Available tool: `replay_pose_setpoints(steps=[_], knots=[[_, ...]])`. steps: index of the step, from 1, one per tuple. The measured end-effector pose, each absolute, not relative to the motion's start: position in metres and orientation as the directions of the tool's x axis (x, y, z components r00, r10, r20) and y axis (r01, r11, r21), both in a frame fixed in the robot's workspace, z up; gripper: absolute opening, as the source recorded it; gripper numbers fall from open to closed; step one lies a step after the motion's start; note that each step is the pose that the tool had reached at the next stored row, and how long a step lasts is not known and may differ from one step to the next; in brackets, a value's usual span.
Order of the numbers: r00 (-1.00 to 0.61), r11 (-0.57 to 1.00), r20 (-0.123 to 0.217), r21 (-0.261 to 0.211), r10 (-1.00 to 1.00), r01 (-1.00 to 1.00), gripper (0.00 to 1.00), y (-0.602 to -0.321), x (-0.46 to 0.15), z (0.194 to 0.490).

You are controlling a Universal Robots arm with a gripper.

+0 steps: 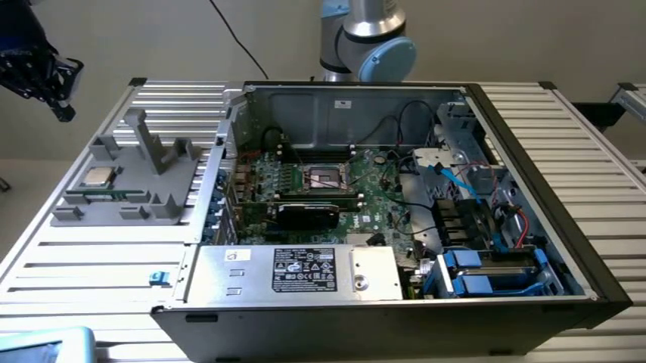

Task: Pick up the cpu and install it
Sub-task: 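Pick up the cpu and move it towards the insertion slot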

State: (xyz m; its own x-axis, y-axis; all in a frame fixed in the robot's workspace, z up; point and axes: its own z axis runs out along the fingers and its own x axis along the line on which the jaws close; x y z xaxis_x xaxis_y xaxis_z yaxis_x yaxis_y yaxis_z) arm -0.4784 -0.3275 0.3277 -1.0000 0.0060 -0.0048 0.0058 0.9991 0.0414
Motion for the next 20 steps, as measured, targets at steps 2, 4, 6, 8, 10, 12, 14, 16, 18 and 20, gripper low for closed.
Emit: replay_pose_setpoints(steps=[2, 4, 6, 8, 10, 12, 14, 16, 18, 20], knots=[[-1.0, 0.999, -0.005, 0.041, 0.006, 0.006, 0.12, -0.3275, -0.4784, 0.3277], [-1.0, 0.999, -0.005, 0.041, 0.006, 0.006, 0.12, -0.3275, -0.4784, 0.3277], [-1.0, 0.999, -0.005, 0.041, 0.006, 0.006, 0.12, -0.3275, -0.4784, 0.3277], [-1.0, 0.999, -0.005, 0.041, 0.006, 0.006, 0.13, -0.3275, -0.4784, 0.3277], [-1.0, 0.999, -0.005, 0.041, 0.006, 0.006, 0.19, -0.3275, -0.4784, 0.3277], [-1.0, 0.999, -0.005, 0.041, 0.006, 0.006, 0.31, -0.3275, -0.4784, 0.3277], [-1.0, 0.999, -0.005, 0.041, 0.006, 0.006, 0.37, -0.3275, -0.4784, 0.3277], [-1.0, 0.999, -0.005, 0.041, 0.006, 0.006, 0.43, -0.3275, -0.4784, 0.3277], [-1.0, 0.999, -0.005, 0.041, 0.006, 0.006, 0.55, -0.3275, -0.4784, 0.3277], [-1.0, 0.999, -0.005, 0.041, 0.006, 0.006, 0.66, -0.3275, -0.4784, 0.3277]])
